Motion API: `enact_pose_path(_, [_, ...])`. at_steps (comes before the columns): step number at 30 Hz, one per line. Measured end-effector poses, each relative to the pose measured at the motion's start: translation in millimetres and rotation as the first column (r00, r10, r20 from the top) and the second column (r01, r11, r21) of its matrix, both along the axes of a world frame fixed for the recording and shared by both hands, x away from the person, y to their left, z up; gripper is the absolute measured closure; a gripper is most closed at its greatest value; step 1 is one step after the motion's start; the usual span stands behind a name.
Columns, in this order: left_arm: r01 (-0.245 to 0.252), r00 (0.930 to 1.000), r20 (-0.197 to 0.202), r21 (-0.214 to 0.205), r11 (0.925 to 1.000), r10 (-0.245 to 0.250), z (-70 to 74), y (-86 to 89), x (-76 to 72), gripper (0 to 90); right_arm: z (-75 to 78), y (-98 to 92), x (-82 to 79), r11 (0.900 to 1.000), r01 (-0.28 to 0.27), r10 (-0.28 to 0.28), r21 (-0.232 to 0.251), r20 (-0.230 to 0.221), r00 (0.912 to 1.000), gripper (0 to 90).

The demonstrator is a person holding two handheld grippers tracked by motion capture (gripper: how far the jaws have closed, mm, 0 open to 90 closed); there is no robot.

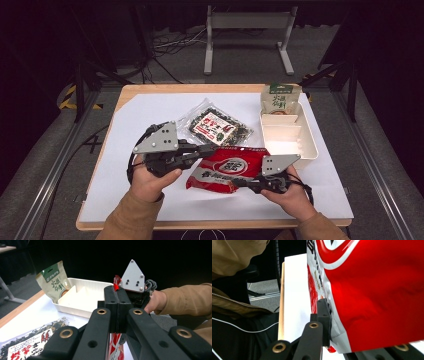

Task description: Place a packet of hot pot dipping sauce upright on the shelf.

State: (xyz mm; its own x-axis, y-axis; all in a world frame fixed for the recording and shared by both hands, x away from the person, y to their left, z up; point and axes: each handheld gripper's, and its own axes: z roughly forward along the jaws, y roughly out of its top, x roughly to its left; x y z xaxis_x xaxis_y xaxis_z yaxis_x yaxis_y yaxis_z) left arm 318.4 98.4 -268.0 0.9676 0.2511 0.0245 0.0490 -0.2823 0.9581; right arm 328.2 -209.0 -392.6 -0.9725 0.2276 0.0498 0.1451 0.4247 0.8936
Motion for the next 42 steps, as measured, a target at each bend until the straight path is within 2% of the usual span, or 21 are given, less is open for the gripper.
enact_pose_path(8, [-0.015, 0.9998, -0.011, -0.015, 0.9998, 0.014, -1.1, 4.0, 2.2, 90.0, 3.4, -2.7, -1.0, 1.0, 0.008, -0.008, 0.0, 0.003, 1.0, 88.7])
enact_pose_path(15, [-0.067, 0.9977, 0.01, 0.007, 0.9977, 0.067, -1.8, 3.1, 1.3, 89.5, 8.1, -3.5, -3.8, 0.9997, -0.019, 0.019, -0.018, -0.003, 0.9998, 89.1])
enact_pose_path(19, [-0.079, 0.9969, 0.008, 0.003, 0.9969, 0.079, -2.5, 2.4, 1.6, 83.9, 12.3, -7.1, -4.3, 0.9992, -0.022, 0.022, -0.032, -0.011, 0.9997, 89.2])
enact_pose_path(23, [-0.088, 0.9961, -0.011, -0.018, 0.996, 0.088, -3.2, 4.4, 3.4, 70.0, 18.8, -11.3, -3.8, 0.999, -0.021, 0.02, -0.04, -0.016, 0.9997, 89.3])
enact_pose_path(25, [-0.096, 0.9953, -0.002, -0.022, 0.9951, 0.096, -3.2, 5.8, 3.8, 66.8, 22.8, -13.7, -3.3, 0.9987, -0.018, 0.018, -0.047, -0.017, 0.9997, 89.3])
enact_pose_path(28, [-0.107, 0.9942, -0.013, -0.024, 0.994, 0.107, -3.7, 5.8, 3.8, 59.2, 27.5, -17.3, -2.4, 0.9984, -0.013, 0.012, -0.055, -0.013, 0.9998, 89.3])
enact_pose_path(35, [-0.134, 0.9909, -0.02, -0.026, 0.9907, 0.133, -6.1, 10.0, 7.0, 52.3, 52.0, -35.2, 3.5, 0.9951, 0.019, -0.019, -0.098, -0.001, 0.9998, 89.3])
enact_pose_path(42, [-0.156, 0.9875, -0.025, -0.012, 0.9877, 0.155, -12.8, 16.7, 11.7, 48.6, 71.2, -49.2, 10.4, 0.9938, 0.04, -0.039, -0.104, 0.003, 0.9992, 89.3])
